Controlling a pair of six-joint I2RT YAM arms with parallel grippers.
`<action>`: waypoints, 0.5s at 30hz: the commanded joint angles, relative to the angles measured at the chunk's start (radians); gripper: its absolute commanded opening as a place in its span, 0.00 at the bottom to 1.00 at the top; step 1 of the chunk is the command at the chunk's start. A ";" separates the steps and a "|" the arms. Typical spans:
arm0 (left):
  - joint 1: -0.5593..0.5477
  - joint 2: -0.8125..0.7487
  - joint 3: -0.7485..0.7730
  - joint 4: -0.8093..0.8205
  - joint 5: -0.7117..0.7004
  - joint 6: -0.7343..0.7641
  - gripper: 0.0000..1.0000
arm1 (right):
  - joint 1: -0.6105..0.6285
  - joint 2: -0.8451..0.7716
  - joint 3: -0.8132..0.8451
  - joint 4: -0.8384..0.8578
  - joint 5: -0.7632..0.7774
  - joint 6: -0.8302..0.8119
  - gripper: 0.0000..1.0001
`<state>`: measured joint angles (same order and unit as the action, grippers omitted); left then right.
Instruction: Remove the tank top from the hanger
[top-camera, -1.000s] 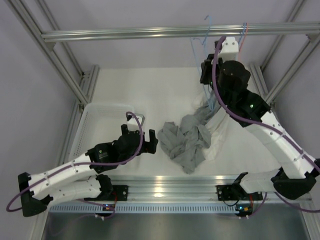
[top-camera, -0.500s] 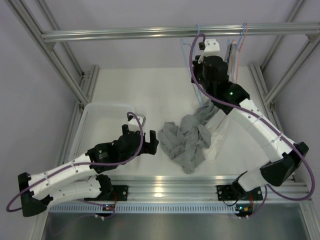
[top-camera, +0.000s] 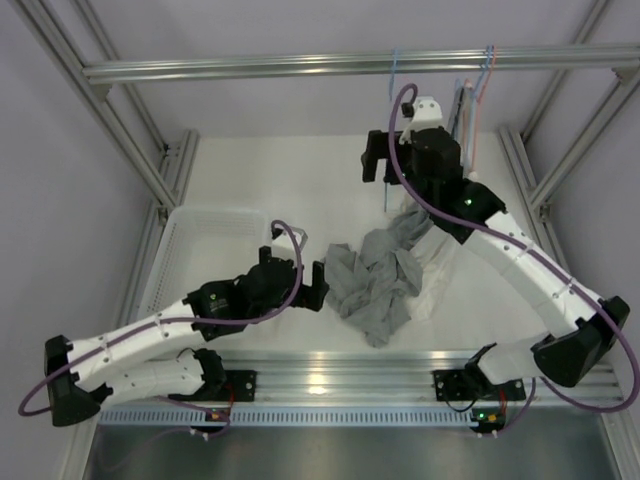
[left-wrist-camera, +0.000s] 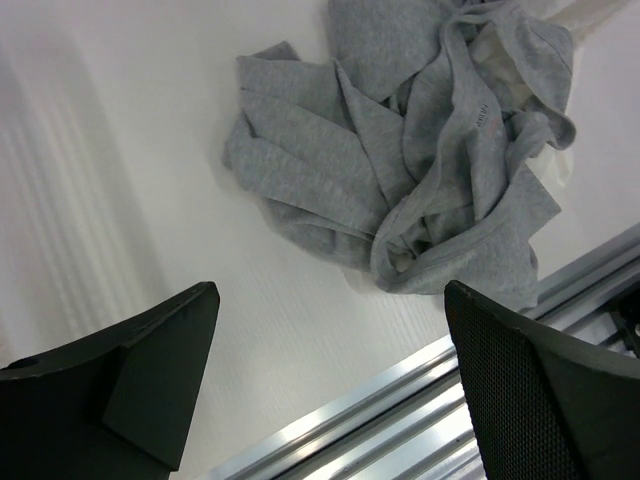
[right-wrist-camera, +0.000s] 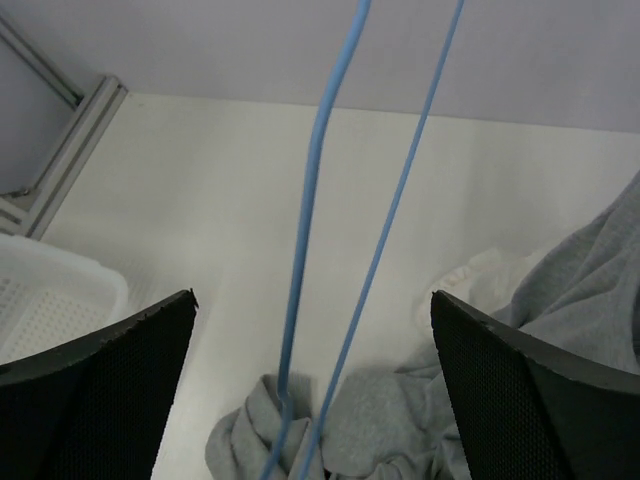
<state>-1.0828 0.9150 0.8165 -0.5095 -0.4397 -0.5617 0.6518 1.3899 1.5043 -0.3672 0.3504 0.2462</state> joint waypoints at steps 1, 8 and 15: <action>-0.003 0.050 0.033 0.152 0.128 0.066 0.99 | -0.003 -0.168 -0.030 0.014 -0.042 0.019 0.99; -0.011 0.267 0.009 0.482 0.374 0.172 0.99 | -0.003 -0.501 -0.226 -0.062 -0.053 0.016 0.99; -0.016 0.605 0.150 0.566 0.280 0.212 0.99 | -0.004 -0.680 -0.262 -0.222 -0.033 -0.018 1.00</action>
<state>-1.0943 1.4216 0.8864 -0.0582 -0.1280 -0.3882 0.6518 0.7250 1.2747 -0.4683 0.3103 0.2489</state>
